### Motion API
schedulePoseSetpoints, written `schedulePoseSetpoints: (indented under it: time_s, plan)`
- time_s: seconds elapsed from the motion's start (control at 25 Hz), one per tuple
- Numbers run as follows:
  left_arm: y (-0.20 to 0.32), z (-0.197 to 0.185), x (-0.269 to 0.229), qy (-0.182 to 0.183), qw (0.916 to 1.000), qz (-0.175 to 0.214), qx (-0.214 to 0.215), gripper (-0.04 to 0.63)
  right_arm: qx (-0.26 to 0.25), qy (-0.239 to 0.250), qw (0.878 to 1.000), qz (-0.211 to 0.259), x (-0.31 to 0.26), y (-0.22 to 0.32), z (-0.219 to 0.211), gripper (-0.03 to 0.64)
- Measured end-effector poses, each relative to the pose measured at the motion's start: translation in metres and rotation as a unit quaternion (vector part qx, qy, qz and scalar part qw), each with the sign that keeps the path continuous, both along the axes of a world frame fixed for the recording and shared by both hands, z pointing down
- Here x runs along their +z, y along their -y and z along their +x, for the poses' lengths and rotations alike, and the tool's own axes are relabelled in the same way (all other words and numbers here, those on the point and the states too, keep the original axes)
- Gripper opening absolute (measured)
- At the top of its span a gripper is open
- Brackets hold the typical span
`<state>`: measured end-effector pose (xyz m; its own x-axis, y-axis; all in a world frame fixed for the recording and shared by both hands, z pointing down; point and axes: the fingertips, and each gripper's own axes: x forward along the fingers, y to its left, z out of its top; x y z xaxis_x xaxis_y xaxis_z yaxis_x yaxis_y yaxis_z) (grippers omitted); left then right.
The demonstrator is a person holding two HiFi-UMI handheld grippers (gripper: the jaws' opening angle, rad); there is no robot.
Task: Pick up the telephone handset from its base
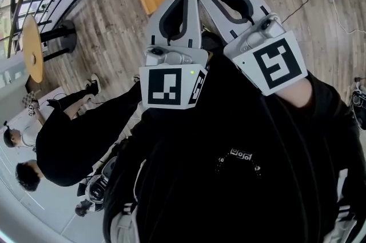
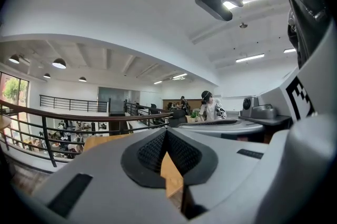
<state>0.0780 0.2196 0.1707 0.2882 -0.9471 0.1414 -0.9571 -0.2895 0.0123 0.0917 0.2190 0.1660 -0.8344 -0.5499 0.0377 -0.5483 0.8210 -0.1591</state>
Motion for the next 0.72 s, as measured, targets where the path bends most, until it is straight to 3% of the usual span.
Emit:
schedulePoseSetpoints:
  time_s: [0.72]
  plan:
    - [0.063, -0.028, 0.014, -0.007, 0.9994, -0.009, 0.031, 0.0, 0.036, -0.002, 0.999, -0.01, 0.013, 0.062, -0.028, 0.017]
